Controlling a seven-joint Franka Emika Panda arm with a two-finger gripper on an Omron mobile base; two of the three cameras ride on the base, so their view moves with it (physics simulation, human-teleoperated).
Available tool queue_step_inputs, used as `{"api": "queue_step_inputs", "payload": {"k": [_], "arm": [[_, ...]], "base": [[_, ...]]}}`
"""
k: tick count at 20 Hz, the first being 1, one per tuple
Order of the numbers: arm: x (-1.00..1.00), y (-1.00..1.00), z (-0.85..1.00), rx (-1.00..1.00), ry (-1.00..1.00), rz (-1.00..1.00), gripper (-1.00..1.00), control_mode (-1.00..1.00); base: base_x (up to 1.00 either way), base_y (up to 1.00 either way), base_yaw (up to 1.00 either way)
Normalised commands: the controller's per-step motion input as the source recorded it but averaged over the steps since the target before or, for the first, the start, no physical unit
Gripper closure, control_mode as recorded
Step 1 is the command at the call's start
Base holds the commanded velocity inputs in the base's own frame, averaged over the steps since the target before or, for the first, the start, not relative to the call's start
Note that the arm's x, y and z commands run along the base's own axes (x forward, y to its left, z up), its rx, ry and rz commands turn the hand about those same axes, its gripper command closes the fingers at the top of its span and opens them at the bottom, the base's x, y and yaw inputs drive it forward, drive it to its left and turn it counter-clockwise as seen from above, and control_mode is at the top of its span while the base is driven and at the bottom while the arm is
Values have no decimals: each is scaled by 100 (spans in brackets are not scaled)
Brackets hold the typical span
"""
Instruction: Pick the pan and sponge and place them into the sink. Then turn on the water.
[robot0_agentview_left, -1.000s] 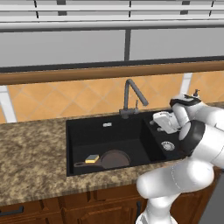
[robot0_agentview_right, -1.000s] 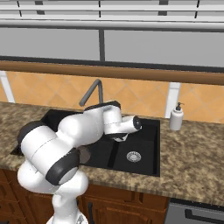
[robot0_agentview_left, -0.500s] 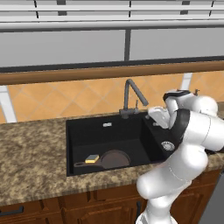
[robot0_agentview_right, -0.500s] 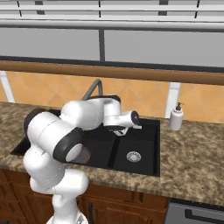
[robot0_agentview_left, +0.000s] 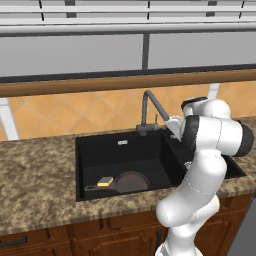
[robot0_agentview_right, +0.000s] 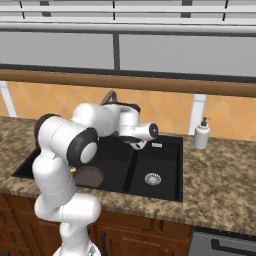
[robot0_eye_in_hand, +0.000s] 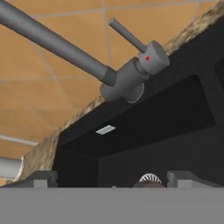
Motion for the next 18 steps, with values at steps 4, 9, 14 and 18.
{"api": "queue_step_inputs", "payload": {"k": [4,9,14,18], "arm": [[45,0,0,5,0,-7,-100,-100],[37,0,-10,0,0,-5,-100,-100],[36,0,-16,0,0,-3,-100,-100],[35,0,-20,0,0,0,-100,-100]], "base": [[0,0,0],[0,0,0],[0,0,0],[0,0,0]]}}
